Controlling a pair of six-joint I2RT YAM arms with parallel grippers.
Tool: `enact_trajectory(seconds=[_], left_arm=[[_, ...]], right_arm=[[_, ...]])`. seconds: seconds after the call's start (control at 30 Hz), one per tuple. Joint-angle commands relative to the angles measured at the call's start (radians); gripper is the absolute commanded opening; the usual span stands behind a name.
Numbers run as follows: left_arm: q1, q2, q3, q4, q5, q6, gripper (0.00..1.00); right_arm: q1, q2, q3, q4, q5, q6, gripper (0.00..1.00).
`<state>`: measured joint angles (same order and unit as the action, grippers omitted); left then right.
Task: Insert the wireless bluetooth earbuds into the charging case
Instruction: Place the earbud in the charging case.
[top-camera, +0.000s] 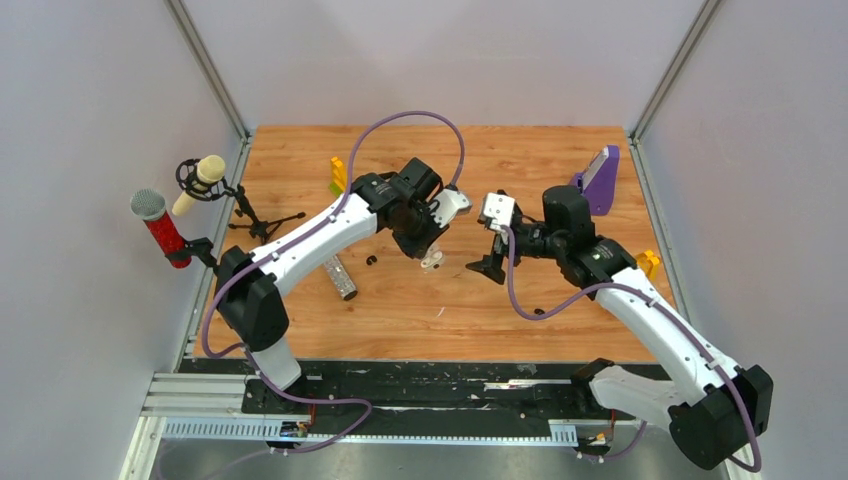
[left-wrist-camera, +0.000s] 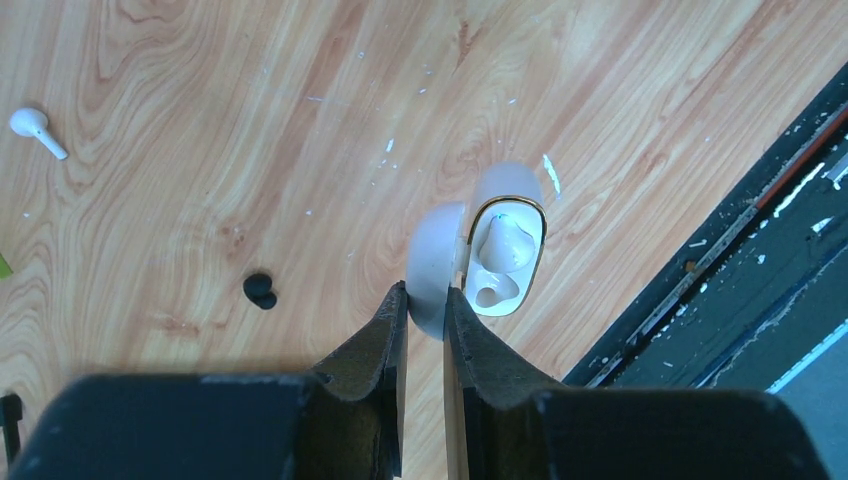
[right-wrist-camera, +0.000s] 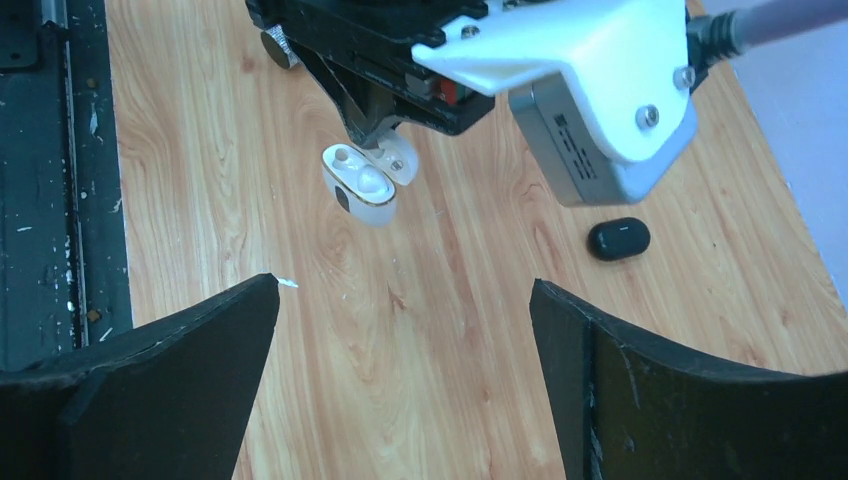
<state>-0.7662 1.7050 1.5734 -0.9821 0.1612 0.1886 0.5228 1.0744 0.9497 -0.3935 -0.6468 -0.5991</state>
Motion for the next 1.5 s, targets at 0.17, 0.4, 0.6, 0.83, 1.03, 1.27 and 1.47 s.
enact_trajectory(seconds=[0.17, 0.4, 0.6, 0.83, 1.03, 1.27, 1.47], left_arm=[[-0.010, -0.112, 0.016, 0.017, 0.159, 0.031, 0.18], [-0.024, -0.137, 0.004, 0.011, 0.245, 0.052, 0.18], [-0.054, -0.148, -0.003, 0.008, 0.251, 0.066, 0.18], [-0.061, -0.142, 0.008, -0.005, 0.274, 0.070, 0.18], [-0.064, -0.143, 0.009, -0.010, 0.326, 0.073, 0.18], [-0.064, -0.156, -0.026, 0.013, 0.273, 0.065, 0.18], [-0.063, -0.172, -0.044, 0.030, 0.302, 0.066, 0.18]], right_arm=[[-0.043, 0.048, -0.011, -0.020, -0.200, -0.032, 0.99], [-0.041, 0.130, 0.026, -0.024, -0.324, 0.004, 1.00], [-0.041, 0.168, 0.045, -0.067, -0.436, 0.015, 0.98], [-0.036, 0.220, 0.058, -0.087, -0.483, 0.023, 0.95], [-0.037, 0.224, 0.057, -0.066, -0.499, 0.057, 0.91], [-0.062, 0.048, 0.022, -0.006, -0.367, 0.069, 0.89], [-0.129, -0.018, 0.008, 0.108, -0.340, 0.241, 0.81]])
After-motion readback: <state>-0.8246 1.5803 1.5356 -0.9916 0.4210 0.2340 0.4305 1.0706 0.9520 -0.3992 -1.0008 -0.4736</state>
